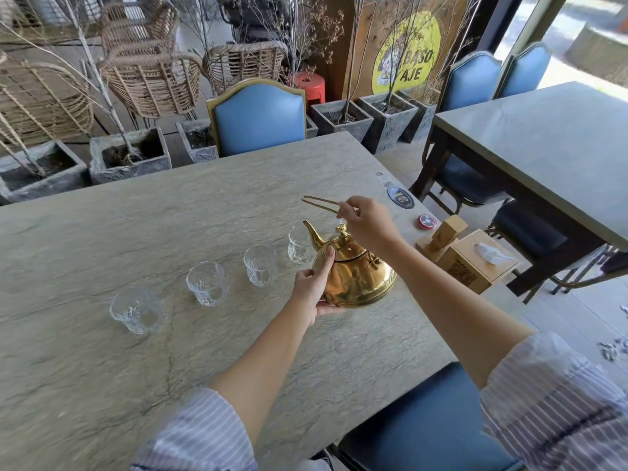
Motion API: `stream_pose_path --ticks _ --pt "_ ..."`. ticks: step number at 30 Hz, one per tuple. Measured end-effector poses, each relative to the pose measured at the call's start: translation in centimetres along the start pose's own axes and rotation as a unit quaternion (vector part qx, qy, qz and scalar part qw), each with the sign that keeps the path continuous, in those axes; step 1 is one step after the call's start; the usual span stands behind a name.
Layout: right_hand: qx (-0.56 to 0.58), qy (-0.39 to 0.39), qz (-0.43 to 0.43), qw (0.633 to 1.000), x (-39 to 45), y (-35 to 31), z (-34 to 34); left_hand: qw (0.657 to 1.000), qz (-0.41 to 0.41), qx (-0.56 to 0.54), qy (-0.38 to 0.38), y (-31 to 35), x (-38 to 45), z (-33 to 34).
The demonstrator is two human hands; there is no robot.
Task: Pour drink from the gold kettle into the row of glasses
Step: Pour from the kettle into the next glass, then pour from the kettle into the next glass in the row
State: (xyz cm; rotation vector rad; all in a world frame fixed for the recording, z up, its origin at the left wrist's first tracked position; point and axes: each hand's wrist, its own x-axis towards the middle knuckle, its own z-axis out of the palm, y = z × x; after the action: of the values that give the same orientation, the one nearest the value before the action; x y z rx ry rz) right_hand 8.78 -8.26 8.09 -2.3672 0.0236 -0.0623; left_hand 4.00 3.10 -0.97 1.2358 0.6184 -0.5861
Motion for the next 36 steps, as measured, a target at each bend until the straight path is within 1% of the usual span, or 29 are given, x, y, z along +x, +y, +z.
stream_pose_path --ticks 7,16,27,31,36 --pt "0.010 -0.024 -0.035 0.999 -0.5 -1.4 0.9 1.000 0.000 -0.023 0.012 -0.5 -1.5 -1.4" --pt "-0.039 -0.085 -0.069 0.993 -0.5 -4.2 2.8 0.999 -0.021 -0.042 0.007 -2.2 -1.8 -3.9" --pt "-0.076 -0.144 -0.022 0.986 0.0 -7.4 4.1 0.999 -0.036 -0.025 -0.031 -1.6 -3.7 -5.4" --pt "-0.117 -0.164 -0.028 0.979 0.3 -8.3 4.0 0.997 -0.052 -0.017 -0.054 -1.1 -4.3 -5.8" --pt "-0.127 -0.170 -0.033 0.977 0.4 -9.0 3.9 0.997 -0.047 -0.014 -0.067 -0.7 -5.3 -5.9"
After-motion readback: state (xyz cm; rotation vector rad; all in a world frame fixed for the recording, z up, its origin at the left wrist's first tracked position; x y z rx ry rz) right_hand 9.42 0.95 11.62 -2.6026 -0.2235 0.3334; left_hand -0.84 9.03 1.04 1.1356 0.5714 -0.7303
